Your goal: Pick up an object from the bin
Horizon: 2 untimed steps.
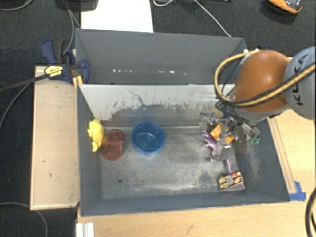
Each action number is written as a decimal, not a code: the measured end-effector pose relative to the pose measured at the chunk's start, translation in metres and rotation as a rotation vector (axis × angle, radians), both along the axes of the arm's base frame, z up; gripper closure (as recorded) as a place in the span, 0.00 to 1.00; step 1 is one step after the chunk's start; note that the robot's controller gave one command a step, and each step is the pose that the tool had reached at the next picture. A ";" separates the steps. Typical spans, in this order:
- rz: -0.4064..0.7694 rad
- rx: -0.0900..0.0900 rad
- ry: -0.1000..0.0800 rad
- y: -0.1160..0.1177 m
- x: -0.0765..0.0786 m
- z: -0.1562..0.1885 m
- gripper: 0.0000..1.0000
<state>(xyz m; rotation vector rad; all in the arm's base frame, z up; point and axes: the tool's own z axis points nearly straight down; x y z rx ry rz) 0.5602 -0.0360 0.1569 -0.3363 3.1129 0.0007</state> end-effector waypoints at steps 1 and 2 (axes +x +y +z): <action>0.115 -0.002 0.007 -0.040 0.002 -0.043 0.00; -0.207 0.002 0.003 -0.044 0.011 -0.039 0.00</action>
Offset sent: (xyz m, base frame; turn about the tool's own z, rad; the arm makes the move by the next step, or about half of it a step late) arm 0.0313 -0.0398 -0.0059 -0.5263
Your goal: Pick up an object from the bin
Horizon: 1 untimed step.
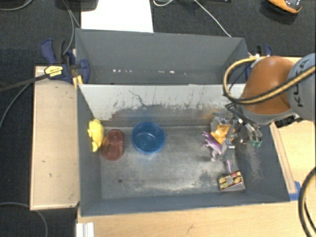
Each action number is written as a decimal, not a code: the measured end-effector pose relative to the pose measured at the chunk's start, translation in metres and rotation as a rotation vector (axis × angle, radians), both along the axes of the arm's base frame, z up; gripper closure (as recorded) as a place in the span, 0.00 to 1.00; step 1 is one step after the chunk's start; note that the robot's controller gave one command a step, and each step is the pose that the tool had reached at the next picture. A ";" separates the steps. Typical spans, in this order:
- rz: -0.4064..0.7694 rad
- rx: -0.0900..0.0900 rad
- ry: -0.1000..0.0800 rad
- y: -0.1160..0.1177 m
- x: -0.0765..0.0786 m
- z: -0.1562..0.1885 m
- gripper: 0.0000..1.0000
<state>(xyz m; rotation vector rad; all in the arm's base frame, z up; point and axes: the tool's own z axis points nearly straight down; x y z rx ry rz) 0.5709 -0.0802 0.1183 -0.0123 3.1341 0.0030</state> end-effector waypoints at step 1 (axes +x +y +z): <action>0.342 -0.004 -0.003 -0.010 0.008 -0.016 0.00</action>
Offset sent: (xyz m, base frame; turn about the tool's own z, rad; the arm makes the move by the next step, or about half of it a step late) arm 0.0213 0.0055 -0.0483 -0.4601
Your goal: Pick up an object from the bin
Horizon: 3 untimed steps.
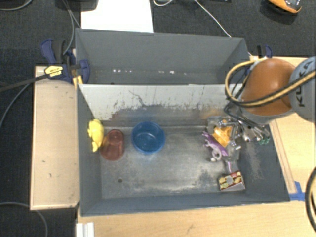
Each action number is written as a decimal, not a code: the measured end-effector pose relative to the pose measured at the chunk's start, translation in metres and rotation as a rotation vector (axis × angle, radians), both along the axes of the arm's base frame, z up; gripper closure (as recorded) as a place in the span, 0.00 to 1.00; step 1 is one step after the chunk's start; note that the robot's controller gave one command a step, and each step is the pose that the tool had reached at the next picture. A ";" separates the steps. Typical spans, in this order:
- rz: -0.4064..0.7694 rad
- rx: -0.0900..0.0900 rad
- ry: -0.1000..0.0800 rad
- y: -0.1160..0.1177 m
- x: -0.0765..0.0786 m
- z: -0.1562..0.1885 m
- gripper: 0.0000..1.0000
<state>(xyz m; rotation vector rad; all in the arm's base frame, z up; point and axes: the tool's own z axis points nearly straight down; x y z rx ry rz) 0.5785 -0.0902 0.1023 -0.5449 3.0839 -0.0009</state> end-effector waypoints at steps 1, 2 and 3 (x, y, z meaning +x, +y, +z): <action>0.117 -0.003 0.013 0.014 0.015 -0.025 1.00; 0.116 -0.003 0.013 0.014 0.015 -0.025 1.00; 0.115 -0.001 0.011 0.015 0.014 0.060 1.00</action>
Offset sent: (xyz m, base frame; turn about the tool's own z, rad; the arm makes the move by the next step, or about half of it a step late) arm 0.0000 0.0000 0.0000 0.0000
